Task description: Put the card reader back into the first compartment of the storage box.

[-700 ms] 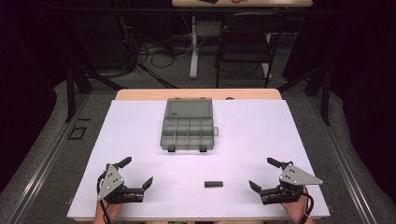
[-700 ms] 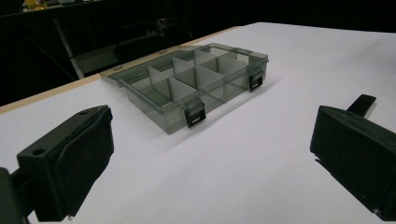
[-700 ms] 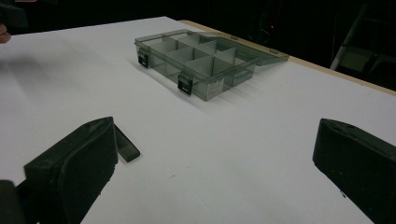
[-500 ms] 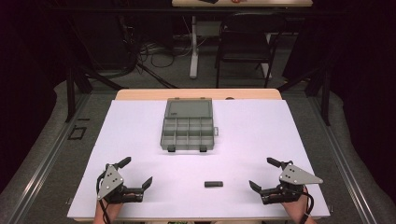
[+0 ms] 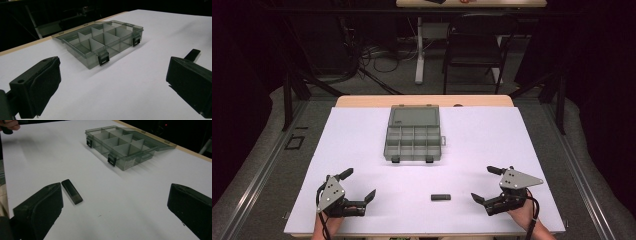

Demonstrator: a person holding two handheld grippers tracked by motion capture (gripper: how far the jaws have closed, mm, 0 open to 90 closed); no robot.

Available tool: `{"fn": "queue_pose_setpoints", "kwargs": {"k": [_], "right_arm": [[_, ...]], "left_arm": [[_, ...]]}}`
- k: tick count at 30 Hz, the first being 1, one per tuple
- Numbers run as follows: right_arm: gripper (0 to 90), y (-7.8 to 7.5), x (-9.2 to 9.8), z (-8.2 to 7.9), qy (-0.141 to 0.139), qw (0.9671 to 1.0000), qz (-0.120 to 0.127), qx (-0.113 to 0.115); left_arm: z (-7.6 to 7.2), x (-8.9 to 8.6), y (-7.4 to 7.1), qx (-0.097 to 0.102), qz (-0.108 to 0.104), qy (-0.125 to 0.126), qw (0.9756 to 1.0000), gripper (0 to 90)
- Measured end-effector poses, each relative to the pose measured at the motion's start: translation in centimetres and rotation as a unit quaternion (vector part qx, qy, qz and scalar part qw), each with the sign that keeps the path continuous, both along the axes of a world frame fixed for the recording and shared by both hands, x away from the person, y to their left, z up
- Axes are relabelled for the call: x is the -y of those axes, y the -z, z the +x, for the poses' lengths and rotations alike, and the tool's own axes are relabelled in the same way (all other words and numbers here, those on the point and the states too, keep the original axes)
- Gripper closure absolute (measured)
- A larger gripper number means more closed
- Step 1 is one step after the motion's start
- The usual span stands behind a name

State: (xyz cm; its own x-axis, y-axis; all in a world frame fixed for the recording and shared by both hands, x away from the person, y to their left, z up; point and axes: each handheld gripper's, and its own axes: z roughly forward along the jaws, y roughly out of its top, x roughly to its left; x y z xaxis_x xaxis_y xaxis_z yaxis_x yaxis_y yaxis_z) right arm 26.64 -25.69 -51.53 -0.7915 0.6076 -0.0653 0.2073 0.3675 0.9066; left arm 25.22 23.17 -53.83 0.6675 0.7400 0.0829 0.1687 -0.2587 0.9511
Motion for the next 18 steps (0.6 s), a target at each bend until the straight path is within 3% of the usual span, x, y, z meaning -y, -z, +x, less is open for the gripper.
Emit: {"fn": "queue_pose_setpoints", "kwargs": {"k": [18], "right_arm": [[0.4,-0.2,-2.6,2.6,-0.069,0.9971,-0.021,-0.024]], "left_arm": [[0.1,-0.2,0.0,-0.001,0.0,-0.001,1.0,0.0]]}}
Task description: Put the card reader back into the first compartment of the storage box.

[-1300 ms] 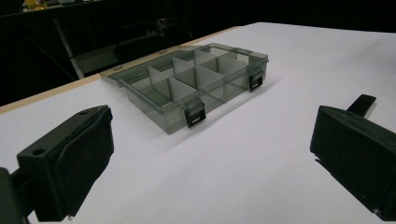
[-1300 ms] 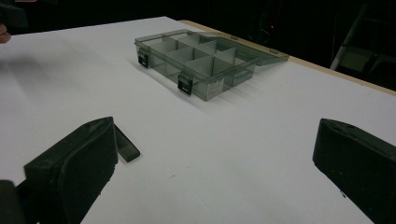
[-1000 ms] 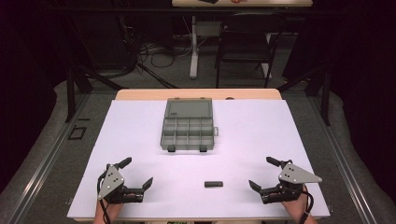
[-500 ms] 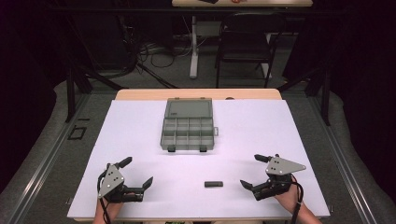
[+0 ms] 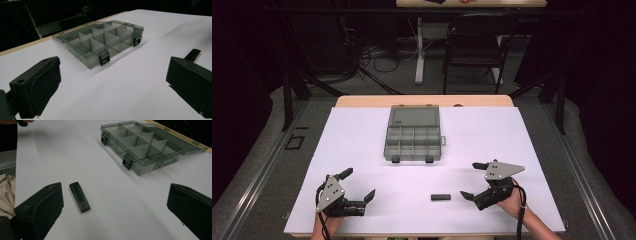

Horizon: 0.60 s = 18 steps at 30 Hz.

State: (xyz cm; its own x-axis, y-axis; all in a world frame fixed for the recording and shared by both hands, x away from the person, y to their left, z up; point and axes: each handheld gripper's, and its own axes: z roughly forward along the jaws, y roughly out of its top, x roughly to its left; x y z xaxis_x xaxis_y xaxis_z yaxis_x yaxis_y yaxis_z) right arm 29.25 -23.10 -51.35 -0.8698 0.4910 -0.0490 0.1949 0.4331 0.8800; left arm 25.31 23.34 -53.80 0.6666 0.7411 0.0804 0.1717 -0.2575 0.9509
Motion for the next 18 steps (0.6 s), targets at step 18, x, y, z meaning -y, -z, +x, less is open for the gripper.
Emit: {"fn": "queue_pose_setpoints", "kwargs": {"k": [18], "right_arm": [[0.8,-0.3,-3.5,1.9,-0.081,0.9966,-0.013,-0.009]], "left_arm": [[0.0,-0.2,-0.1,0.002,-0.004,0.0,1.0,0.0]]}}
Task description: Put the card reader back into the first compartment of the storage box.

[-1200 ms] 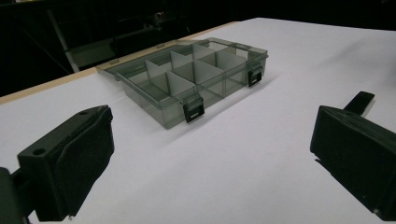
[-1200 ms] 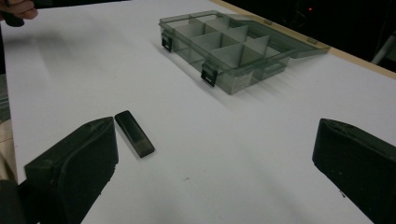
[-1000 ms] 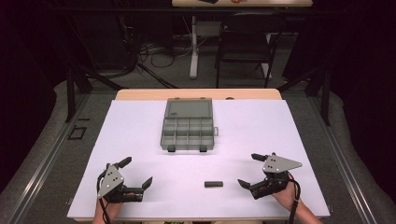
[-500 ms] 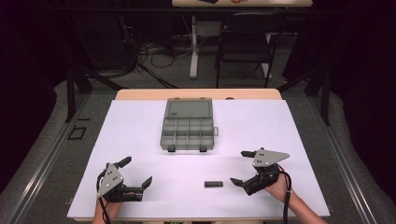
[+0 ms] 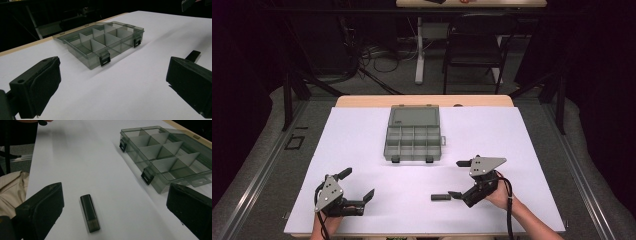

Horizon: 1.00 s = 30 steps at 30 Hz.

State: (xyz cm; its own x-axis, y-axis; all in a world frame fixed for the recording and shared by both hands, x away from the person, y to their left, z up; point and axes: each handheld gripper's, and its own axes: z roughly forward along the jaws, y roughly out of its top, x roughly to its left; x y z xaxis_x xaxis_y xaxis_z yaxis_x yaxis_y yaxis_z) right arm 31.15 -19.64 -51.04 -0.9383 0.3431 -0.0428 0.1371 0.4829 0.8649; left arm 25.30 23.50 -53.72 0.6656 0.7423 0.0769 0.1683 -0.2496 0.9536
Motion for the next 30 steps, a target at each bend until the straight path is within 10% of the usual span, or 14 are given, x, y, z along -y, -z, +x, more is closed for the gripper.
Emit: {"fn": "queue_pose_setpoints", "kwargs": {"k": [14,30], "right_arm": [[3.2,1.2,-2.4,0.8,-0.074,0.9967,-0.027,-0.021],[42.6,3.4,-3.2,1.3,-0.135,0.9861,-0.083,-0.049]], "left_arm": [[0.1,-0.1,0.1,-0.002,-0.001,0.0,1.0,0.0],[0.3,-0.1,0.1,-0.004,0.002,0.001,1.0,0.0]]}}
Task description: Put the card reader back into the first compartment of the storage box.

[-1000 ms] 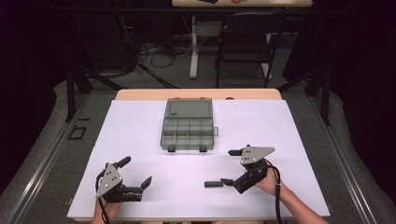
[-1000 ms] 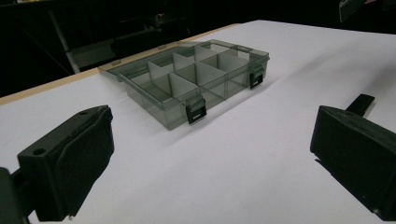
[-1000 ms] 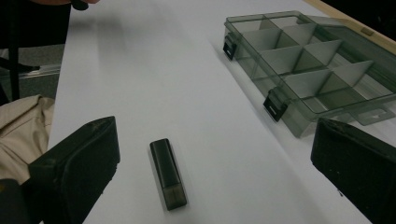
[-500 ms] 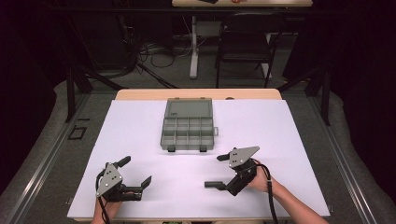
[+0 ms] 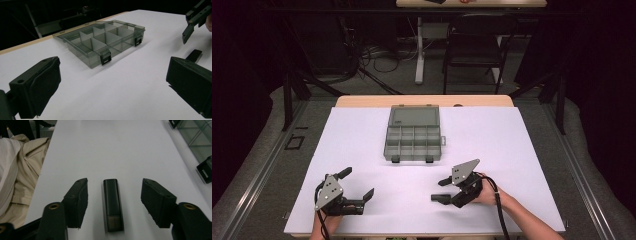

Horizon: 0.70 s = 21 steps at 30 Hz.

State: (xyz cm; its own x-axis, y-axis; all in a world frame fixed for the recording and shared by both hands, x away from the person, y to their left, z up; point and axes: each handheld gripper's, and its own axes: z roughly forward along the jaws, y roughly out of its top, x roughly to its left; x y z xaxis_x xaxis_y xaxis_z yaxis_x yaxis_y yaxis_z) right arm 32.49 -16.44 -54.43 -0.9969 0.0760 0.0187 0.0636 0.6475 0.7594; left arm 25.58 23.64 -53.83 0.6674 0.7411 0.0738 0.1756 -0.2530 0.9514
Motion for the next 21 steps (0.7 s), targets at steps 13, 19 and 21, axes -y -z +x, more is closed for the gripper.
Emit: {"fn": "queue_pose_setpoints", "kwargs": {"k": [13,19,21], "right_arm": [[62.2,0.7,-0.2,0.1,-0.022,0.9991,-0.036,0.002],[66.7,1.1,-0.2,0.2,-0.029,0.9986,-0.044,0.007],[67.7,1.2,-0.3,0.2,-0.032,0.9982,-0.05,0.009]], "left_arm": [[0.0,0.0,0.0,-0.002,-0.002,0.002,1.0,0.0],[0.1,0.0,0.0,-0.004,-0.002,0.004,1.0,0.0],[0.0,0.0,0.0,-0.004,-0.001,0.004,1.0,0.0]]}}
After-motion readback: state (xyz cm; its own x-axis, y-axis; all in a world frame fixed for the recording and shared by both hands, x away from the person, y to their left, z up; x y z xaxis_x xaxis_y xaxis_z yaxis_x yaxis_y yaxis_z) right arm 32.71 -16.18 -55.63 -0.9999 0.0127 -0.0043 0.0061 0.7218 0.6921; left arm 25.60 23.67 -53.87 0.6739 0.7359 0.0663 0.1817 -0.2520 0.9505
